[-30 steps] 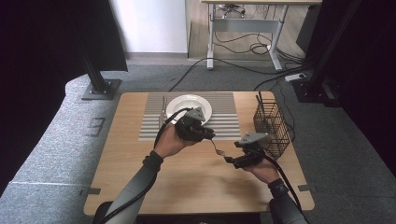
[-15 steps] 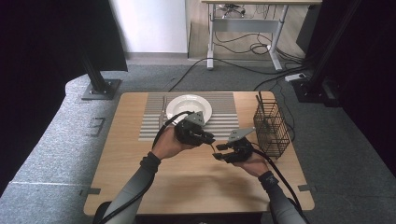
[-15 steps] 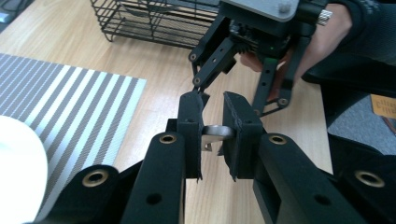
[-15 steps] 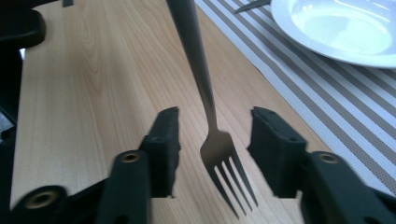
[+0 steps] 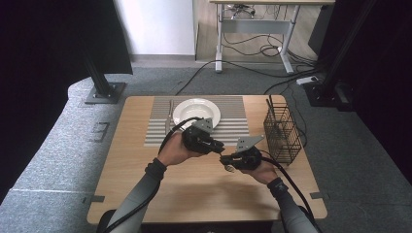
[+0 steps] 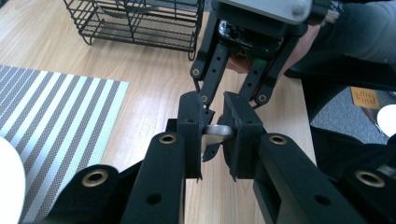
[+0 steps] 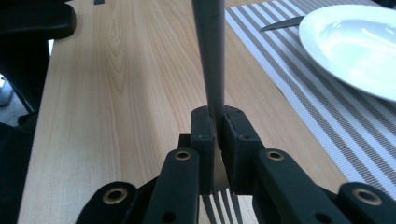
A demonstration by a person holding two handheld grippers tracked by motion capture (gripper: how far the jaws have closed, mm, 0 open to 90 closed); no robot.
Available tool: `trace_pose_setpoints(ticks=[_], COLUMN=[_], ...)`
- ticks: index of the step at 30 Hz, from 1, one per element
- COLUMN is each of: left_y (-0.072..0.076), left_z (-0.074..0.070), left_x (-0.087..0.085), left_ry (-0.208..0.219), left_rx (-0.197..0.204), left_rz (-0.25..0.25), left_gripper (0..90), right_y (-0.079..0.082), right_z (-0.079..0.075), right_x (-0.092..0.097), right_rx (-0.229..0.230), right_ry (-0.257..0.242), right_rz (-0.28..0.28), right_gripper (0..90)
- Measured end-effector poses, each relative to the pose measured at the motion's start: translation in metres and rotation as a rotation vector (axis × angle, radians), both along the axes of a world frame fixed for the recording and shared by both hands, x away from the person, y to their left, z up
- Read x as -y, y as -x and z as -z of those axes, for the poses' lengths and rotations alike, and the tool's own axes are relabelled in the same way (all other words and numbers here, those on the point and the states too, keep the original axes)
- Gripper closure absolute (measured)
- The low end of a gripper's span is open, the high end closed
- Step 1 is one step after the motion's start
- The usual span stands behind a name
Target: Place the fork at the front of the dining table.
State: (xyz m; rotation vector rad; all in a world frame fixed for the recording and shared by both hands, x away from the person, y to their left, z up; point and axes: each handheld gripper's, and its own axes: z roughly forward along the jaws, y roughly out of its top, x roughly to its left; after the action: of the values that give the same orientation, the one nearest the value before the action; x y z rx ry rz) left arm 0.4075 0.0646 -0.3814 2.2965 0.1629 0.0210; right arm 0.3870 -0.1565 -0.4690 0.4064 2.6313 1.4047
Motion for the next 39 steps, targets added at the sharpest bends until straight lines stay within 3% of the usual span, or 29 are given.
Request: trace_pose_setpoints(ticks=[3,4,7,9,11,12,14,15,20,23,26,29,35,37,39], left_y=[-0.001,0.0,0.001,0.003,0.004,0.005,0.006,0.006,0.013,0.015,0.018,0.022,0.03,0.034,0.036], left_z=[0.001,0.001,0.001,0.001,0.001,0.0,0.001,0.001,0.007,0.012,0.025,0.037,0.06,0.075,0.079], left_x=[-0.001,-0.003,-0.005,-0.009,-0.01,-0.013,-0.019,-0.019,-0.033,-0.038,-0.048,-0.054,-0.063,-0.068,-0.07], left_ry=[0.017,0.028,0.039,0.047,0.052,0.058,0.075,0.075,0.082,0.092,0.101,0.1,0.092,0.09,0.089], left_rx=[0.005,0.036,0.056,0.113,0.124,0.14,0.148,0.148,0.155,0.149,0.122,0.122,0.124,0.12,0.116], left_rz=[-0.006,-0.03,-0.049,-0.095,-0.111,-0.136,-0.189,-0.189,-0.281,-0.302,-0.343,-0.373,-0.418,-0.447,-0.454], left_gripper=[76.2,74.4,62.4,52.4,43.6,43.6,28.9,25.7,14.4,12.2,6.6,0.0,0.0,0.0,0.0], right_y=[0.002,0.003,0.003,0.002,0.002,0.002,0.001,0.001,0.0,-0.001,-0.002,-0.003,-0.007,-0.008,-0.009], right_z=[-0.001,-0.001,0.0,0.003,0.005,0.005,0.006,0.006,0.006,0.005,0.004,0.003,0.001,0.001,0.0], right_x=[-0.001,-0.001,-0.002,-0.001,-0.001,-0.001,0.0,0.0,0.002,0.004,0.005,0.007,0.011,0.012,0.013], right_rx=[0.017,0.019,0.018,0.016,0.009,0.009,0.008,0.008,0.001,0.003,0.003,0.0,-0.004,-0.01,-0.014], right_ry=[-0.004,-0.003,0.011,0.041,0.041,0.041,0.046,0.046,0.052,0.051,0.053,0.061,0.064,0.063,0.062], right_rz=[0.01,0.014,0.025,0.042,0.05,0.05,0.064,0.064,0.1,0.114,0.133,0.155,0.201,0.223,0.233], right_gripper=[83.8,84.0,84.1,84.2,84.3,84.3,84.4,84.4,84.4,84.5,84.5,84.5,84.6,84.6,84.6])
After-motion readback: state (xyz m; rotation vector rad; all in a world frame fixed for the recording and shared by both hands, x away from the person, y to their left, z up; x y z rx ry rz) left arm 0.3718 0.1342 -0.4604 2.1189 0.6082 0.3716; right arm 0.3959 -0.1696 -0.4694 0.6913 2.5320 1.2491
